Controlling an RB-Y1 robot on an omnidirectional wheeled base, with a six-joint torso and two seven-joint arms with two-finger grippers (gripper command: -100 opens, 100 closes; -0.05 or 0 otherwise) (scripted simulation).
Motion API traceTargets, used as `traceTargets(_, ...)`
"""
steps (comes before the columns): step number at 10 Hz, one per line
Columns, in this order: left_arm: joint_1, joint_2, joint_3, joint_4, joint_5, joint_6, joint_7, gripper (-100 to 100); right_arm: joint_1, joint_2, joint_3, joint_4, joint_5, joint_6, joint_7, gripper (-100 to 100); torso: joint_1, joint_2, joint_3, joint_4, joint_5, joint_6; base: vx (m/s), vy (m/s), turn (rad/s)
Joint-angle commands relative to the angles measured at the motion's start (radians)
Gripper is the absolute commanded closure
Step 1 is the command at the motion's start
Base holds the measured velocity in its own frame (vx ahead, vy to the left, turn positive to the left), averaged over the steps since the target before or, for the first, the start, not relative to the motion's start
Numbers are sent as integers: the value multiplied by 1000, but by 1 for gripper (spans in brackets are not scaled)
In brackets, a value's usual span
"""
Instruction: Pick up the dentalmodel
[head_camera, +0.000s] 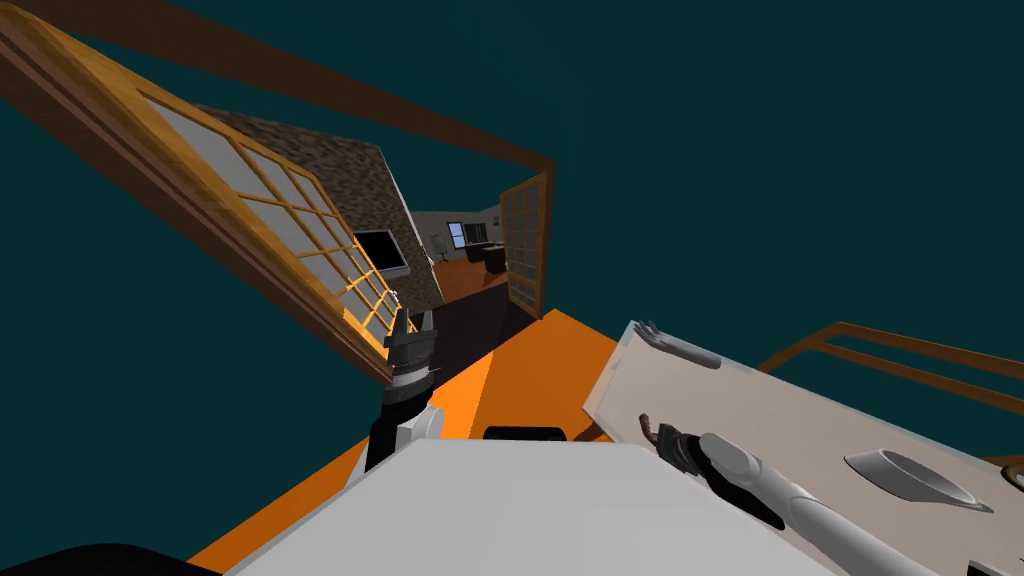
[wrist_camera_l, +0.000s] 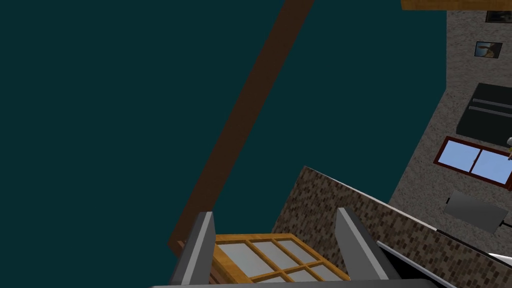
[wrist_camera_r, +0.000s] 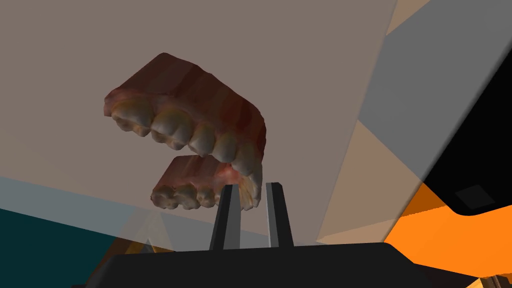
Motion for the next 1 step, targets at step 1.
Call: traceTargets(1,0,0,0,0,0,0,0,0,0,0,0,0,0,0,0,0,0,0,0,0,0,0,-4,6,0)
